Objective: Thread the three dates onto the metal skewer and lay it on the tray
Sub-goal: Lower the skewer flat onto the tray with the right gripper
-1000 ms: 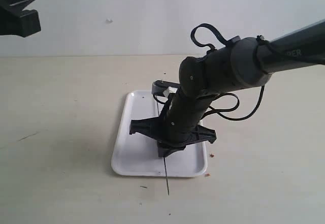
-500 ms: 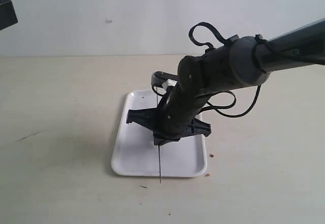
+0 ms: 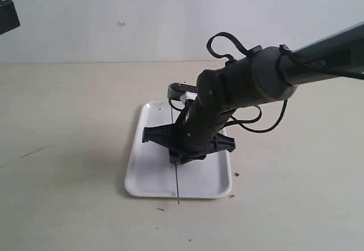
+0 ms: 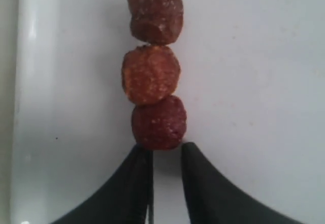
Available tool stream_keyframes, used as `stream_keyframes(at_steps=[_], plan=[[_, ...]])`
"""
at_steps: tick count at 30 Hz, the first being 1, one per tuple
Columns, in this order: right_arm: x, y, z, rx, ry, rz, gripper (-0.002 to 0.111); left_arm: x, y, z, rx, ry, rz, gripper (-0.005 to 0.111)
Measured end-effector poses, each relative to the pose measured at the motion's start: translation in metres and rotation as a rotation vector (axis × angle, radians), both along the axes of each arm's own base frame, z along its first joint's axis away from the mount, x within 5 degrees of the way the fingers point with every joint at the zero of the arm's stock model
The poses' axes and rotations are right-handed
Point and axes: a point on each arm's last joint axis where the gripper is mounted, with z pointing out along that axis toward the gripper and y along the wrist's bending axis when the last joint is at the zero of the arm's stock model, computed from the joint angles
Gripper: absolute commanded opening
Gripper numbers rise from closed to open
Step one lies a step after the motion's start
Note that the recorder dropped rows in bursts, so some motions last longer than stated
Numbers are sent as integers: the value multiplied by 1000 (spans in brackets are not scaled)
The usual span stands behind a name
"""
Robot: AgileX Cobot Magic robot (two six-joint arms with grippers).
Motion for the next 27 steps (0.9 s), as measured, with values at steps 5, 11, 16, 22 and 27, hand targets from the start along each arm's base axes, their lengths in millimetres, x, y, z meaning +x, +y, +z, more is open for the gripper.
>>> stream_keyframes(at_steps=[5,11,16,22,27], plan=[[0,-2,1,-30,-8,30,41,0,0,0,0,0,0,0],[-1,-3,3,-56,-8,55,41,0,0,0,-1,0,0,0],[-3,-5,7,-77,9,71,41,0,0,0,-1,0,0,0],[-4,-7,18,-82,-10,83,41,0,0,0,-1,0,0,0],[-4,-7,18,-89,-7,88,40,0,0,0,-1,0,0,0]])
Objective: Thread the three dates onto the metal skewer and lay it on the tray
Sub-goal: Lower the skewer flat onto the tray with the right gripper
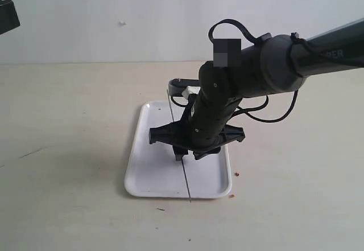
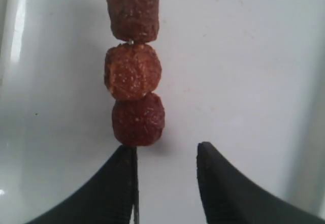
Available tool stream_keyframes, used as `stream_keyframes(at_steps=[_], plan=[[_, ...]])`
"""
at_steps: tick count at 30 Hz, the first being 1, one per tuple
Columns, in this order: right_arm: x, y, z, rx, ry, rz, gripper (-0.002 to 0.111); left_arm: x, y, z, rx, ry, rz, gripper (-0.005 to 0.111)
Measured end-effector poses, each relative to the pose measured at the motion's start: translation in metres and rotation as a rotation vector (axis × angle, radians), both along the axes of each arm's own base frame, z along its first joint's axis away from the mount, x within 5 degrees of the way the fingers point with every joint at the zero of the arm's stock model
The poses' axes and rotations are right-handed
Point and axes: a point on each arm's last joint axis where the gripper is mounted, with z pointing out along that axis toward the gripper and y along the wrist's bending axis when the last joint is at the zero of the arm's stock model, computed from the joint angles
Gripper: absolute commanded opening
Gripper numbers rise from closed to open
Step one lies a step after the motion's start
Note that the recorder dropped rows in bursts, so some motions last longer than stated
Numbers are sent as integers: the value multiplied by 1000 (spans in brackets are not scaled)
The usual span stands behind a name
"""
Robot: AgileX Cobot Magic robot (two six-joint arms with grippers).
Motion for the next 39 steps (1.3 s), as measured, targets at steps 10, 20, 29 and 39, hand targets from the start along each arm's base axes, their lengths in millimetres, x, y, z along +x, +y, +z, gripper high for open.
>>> stream_keyframes(at_steps=[10,20,29,39], plan=[[0,0,0,0,1,0,31,0,0,0,0,0,0,0],[-5,-2,-2,-27,55,4,26,0,0,0,-1,1,0,0],[-4,-2,-1,-27,39,10,41,0,0,0,-8,4,0,0],[-3,-2,-1,-26,35,11,18,0,0,0,-15,8,0,0]])
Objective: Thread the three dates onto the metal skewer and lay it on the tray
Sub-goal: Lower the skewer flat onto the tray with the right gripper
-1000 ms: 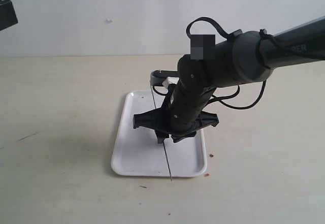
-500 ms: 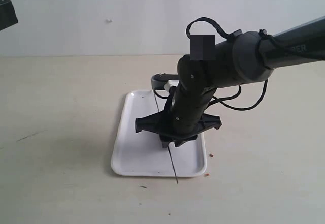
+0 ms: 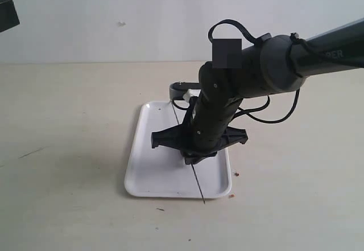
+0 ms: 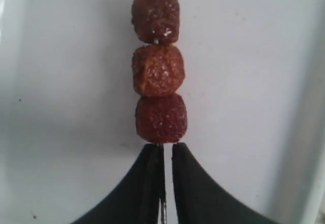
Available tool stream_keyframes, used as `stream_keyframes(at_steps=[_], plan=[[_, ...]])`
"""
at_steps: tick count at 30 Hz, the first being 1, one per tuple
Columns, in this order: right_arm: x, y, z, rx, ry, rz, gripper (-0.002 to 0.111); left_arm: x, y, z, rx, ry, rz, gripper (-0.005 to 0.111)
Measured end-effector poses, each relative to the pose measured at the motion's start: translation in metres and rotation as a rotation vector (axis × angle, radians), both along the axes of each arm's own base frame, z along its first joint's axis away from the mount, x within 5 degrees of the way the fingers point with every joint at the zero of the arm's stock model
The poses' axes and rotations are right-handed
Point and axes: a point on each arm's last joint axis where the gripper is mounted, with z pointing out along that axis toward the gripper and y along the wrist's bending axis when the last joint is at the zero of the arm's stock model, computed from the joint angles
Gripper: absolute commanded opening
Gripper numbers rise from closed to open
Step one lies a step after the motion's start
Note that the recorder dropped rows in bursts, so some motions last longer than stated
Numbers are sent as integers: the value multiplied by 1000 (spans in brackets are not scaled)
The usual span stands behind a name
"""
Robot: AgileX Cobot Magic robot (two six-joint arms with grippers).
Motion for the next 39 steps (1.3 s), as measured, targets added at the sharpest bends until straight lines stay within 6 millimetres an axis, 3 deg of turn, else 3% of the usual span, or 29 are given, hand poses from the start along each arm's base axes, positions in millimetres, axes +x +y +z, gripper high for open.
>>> stream_keyframes(at_steps=[5,7,10,15,17,24,39], plan=[[1,0,0,-7,-7,8,43,0,0,0,-1,-2,0,0],[1,-1,0,-9,-8,11,47,0,0,0,-1,-2,0,0],[0,-1,0,-12,-8,14,45,0,0,0,-1,-2,0,0],[0,-1,0,-14,-4,15,18,0,0,0,-4,0,0,0],[0,-1,0,-14,-4,15,15,0,0,0,-4,0,0,0],[0,-1,0,-16,0,15,29,0,0,0,-5,-3,-1,0],[-5,-3,2,-52,30,92,28,0,0,-1,-9,-6,-4,0]])
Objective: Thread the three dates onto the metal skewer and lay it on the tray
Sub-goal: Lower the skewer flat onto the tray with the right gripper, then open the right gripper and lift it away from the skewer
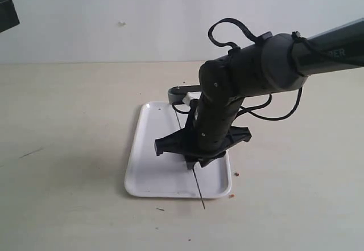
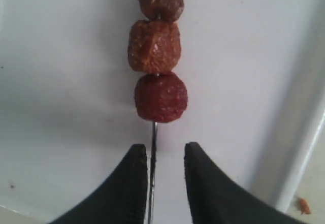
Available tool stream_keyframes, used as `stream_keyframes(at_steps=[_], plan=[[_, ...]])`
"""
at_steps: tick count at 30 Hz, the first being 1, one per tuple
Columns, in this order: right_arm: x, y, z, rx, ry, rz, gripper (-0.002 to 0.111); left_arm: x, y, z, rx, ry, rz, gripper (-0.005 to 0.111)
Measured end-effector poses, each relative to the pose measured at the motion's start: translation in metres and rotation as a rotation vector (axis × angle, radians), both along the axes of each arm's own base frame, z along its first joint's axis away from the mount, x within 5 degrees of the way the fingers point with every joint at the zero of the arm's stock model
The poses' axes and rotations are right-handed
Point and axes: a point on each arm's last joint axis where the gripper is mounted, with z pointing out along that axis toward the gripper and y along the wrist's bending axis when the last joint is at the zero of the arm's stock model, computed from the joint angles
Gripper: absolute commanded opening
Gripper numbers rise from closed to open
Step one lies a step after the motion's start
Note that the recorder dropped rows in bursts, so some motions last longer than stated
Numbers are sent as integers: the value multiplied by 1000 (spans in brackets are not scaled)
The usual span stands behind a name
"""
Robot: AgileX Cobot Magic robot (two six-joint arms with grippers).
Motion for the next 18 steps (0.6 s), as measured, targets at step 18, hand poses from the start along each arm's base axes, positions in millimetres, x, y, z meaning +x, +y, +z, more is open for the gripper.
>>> stream_keyframes(at_steps=[18], plan=[[-109,-65,102,126,-611,215,0,-36,24,-83,-76,56,53,0]])
